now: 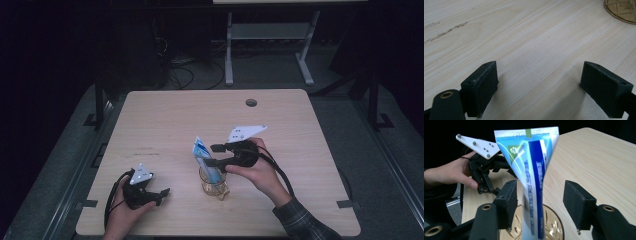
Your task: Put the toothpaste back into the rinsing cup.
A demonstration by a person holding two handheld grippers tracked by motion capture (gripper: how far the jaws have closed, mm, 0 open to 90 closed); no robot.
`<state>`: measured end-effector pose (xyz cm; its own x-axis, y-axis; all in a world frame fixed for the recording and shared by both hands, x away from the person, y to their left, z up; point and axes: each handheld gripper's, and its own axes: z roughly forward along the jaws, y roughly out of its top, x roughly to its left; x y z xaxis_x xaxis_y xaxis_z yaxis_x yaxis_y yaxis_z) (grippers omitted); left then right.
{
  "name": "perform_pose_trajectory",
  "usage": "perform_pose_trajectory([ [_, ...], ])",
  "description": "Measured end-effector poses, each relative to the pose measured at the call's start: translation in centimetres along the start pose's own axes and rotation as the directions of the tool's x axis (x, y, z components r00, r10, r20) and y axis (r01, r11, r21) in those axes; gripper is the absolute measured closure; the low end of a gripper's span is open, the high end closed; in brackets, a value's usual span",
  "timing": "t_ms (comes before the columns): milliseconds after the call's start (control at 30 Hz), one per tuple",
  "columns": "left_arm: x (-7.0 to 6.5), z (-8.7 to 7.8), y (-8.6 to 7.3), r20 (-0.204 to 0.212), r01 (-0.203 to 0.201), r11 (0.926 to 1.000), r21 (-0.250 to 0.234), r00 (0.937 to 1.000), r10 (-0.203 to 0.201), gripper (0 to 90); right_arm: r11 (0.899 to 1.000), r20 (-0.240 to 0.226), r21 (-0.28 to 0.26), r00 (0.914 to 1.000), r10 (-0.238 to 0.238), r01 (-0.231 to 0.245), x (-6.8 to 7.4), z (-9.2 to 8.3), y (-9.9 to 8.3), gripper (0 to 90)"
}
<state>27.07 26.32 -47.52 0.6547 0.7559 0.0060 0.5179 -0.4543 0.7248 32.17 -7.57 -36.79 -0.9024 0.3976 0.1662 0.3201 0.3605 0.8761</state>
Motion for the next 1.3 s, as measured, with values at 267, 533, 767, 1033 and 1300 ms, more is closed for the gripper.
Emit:
perform_pose_trajectory([
  [267, 0.0, 0.0, 0.0, -0.001, 0.001, 1.0000, 0.000, 1.0000, -0.001, 13.2, 1.000, 0.049, -0.007, 0.9986, 0.022, -0.022, -0.6, -1.8, -1.2, 40.2],
  [533, 0.0, 0.0, 0.0, -0.002, 0.002, 1.0000, -0.002, 1.0000, -0.002, 13.2, 0.999, 0.100, -0.014, 0.9938, 0.049, -0.048, -1.5, -4.0, -2.4, 39.3],
  [767, 0.0, 0.0, 0.0, -0.002, 0.001, 1.0000, -0.002, 1.0000, -0.001, 13.2, 0.997, 0.152, -0.015, 0.9851, 0.082, -0.080, -2.5, -5.6, -4.0, 38.1],
  [1033, -0.1, 0.0, -0.1, -0.002, 0.001, 1.0000, -0.003, 1.0000, -0.001, 13.2, 0.993, 0.227, 0.011, 0.9671, 0.115, -0.121, -3.3, -7.0, -6.5, 35.8],
  [1300, 0.0, -0.1, -0.1, -0.001, -0.002, 1.0000, 0.001, 1.0000, 0.002, 13.2, 0.986, 0.305, 0.060, 0.9435, 0.130, -0.155, -3.8, -8.5, -9.5, 34.1],
])
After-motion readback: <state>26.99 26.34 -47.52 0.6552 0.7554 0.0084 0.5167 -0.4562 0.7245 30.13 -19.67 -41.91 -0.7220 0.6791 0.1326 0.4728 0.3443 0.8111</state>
